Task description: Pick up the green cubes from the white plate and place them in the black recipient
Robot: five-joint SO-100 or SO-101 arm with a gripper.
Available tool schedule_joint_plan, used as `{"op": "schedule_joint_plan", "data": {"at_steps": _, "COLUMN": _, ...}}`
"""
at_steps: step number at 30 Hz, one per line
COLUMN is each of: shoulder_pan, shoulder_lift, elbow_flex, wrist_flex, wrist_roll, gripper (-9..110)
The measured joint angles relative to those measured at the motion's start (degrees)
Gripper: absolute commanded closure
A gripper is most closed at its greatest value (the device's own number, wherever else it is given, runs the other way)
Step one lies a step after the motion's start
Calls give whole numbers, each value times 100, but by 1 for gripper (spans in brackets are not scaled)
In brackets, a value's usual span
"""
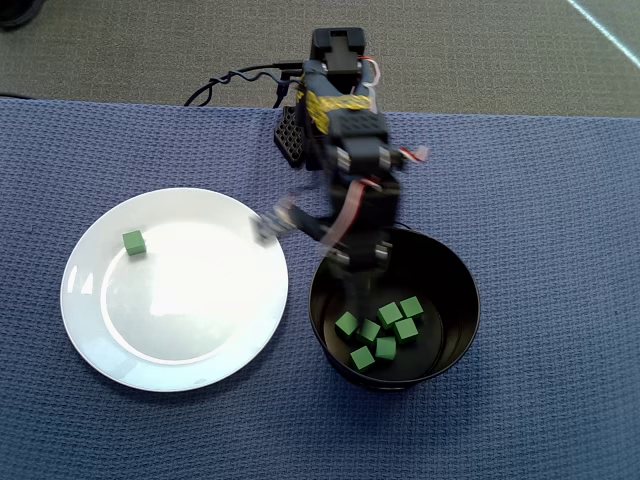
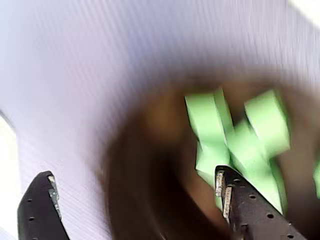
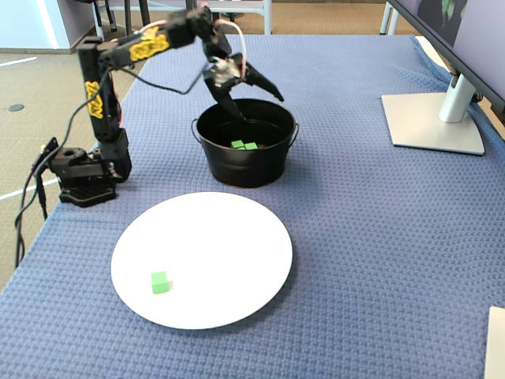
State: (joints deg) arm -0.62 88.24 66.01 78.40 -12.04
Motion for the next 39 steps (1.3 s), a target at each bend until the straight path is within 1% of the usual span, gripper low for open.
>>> {"op": "schedule_joint_plan", "data": {"at_steps": 4, "shoulder_pan": 1292, "shoulder_lift": 229, "elbow_flex": -132, "wrist_flex": 272, "wrist_roll": -984, "gripper": 73}}
{"op": "schedule_joint_plan", "data": {"at_steps": 6, "shoulder_pan": 1942, "shoulder_lift": 343, "elbow_flex": 44, "wrist_flex": 193, "wrist_roll": -1591, "gripper": 77}}
{"op": "schedule_joint_plan", "data": {"at_steps": 10, "shoulder_pan": 3296, "shoulder_lift": 606, "elbow_flex": 1099, "wrist_flex": -809, "wrist_roll": -2215, "gripper": 78}}
{"op": "schedule_joint_plan", "data": {"at_steps": 14, "shoulder_pan": 4017, "shoulder_lift": 598, "elbow_flex": 2320, "wrist_flex": -1749, "wrist_roll": -3015, "gripper": 77}}
{"op": "schedule_joint_plan", "data": {"at_steps": 19, "shoulder_pan": 4649, "shoulder_lift": 229, "elbow_flex": 3313, "wrist_flex": -2558, "wrist_roll": -4579, "gripper": 76}}
{"op": "schedule_joint_plan", "data": {"at_steps": 21, "shoulder_pan": 4808, "shoulder_lift": -9, "elbow_flex": 3480, "wrist_flex": -2927, "wrist_roll": -5186, "gripper": 76}}
{"op": "schedule_joint_plan", "data": {"at_steps": 29, "shoulder_pan": 5273, "shoulder_lift": -721, "elbow_flex": 3480, "wrist_flex": -3375, "wrist_roll": -6785, "gripper": 75}}
{"op": "schedule_joint_plan", "data": {"at_steps": 34, "shoulder_pan": 5282, "shoulder_lift": -817, "elbow_flex": 3322, "wrist_flex": -3401, "wrist_roll": -7102, "gripper": 76}}
{"op": "schedule_joint_plan", "data": {"at_steps": 39, "shoulder_pan": 5300, "shoulder_lift": -817, "elbow_flex": 2795, "wrist_flex": -2689, "wrist_roll": -7005, "gripper": 76}}
